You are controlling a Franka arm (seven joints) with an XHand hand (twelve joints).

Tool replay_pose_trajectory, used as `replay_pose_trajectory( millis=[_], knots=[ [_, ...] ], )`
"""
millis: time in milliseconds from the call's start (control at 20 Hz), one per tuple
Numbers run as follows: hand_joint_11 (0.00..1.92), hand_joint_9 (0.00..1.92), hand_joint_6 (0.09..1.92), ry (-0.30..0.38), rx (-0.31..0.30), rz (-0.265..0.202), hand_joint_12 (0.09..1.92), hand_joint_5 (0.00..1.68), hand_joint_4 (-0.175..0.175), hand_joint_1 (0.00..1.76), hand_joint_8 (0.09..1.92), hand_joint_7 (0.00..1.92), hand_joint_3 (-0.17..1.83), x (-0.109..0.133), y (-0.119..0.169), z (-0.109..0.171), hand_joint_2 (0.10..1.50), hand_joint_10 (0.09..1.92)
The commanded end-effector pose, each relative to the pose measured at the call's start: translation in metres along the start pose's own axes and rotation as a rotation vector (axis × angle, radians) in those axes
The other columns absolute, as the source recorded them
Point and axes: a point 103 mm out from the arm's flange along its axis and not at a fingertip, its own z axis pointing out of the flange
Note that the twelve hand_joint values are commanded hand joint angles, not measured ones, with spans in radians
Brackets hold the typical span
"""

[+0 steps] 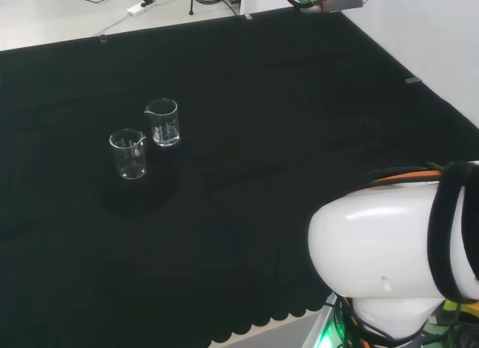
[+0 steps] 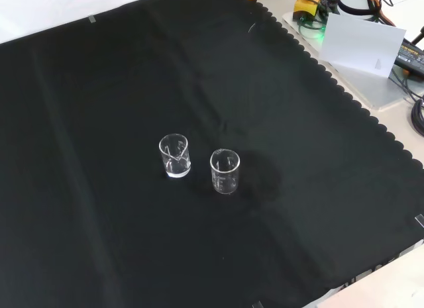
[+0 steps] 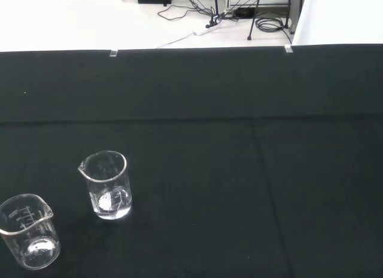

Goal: Pick up the beaker on the right.

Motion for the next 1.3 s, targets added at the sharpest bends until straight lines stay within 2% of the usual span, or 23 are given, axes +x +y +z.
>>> replay_pose_trajectory(
  millis=[50, 150, 300, 500, 750, 900, 1150, 1300],
  knots=[
    [0.0, 0.07, 0.09, -0.027, -0.007, 0.013, 0.9, 0.17, -0.015, 0.17, 0.43, 0.04, 0.55, 0.025, -0.015, -0.006, 1.11, 0.65],
    [0.0, 0.08, 0.09, -0.027, -0.004, 0.016, 0.86, 0.19, -0.015, 0.04, 0.42, 0.05, 0.38, 0.016, -0.016, -0.006, 1.26, 0.61],
    [0.0, 0.1, 0.09, -0.025, -0.005, 0.021, 0.86, 0.19, -0.015, 0.0, 0.42, 0.06, 0.32, 0.0, -0.014, -0.005, 1.31, 0.6],
    [0.0, 0.11, 0.09, -0.014, 0.006, 0.032, 0.85, 0.2, -0.014, 0.01, 0.42, 0.07, 0.29, -0.014, -0.011, 0.001, 1.31, 0.6],
    [0.0, 0.12, 0.09, 0.021, 0.015, 0.042, 0.86, 0.2, -0.015, 0.16, 0.43, 0.1, 0.24, -0.035, -0.003, 0.013, 1.25, 0.6],
    [0.0, 0.13, 0.09, 0.046, 0.021, 0.045, 0.88, 0.21, -0.018, 0.21, 0.44, 0.11, 0.22, -0.053, 0.003, 0.023, 1.23, 0.61],
    [0.0, 0.14, 0.09, 0.102, 0.018, 0.058, 0.9, 0.21, -0.021, 0.23, 0.45, 0.12, 0.22, -0.098, 0.023, 0.043, 1.22, 0.61],
    [0.0, 0.14, 0.09, 0.13, 0.021, 0.049, 0.91, 0.22, -0.021, 0.24, 0.45, 0.12, 0.22, -0.11, 0.043, 0.061, 1.21, 0.61]
  ],
)
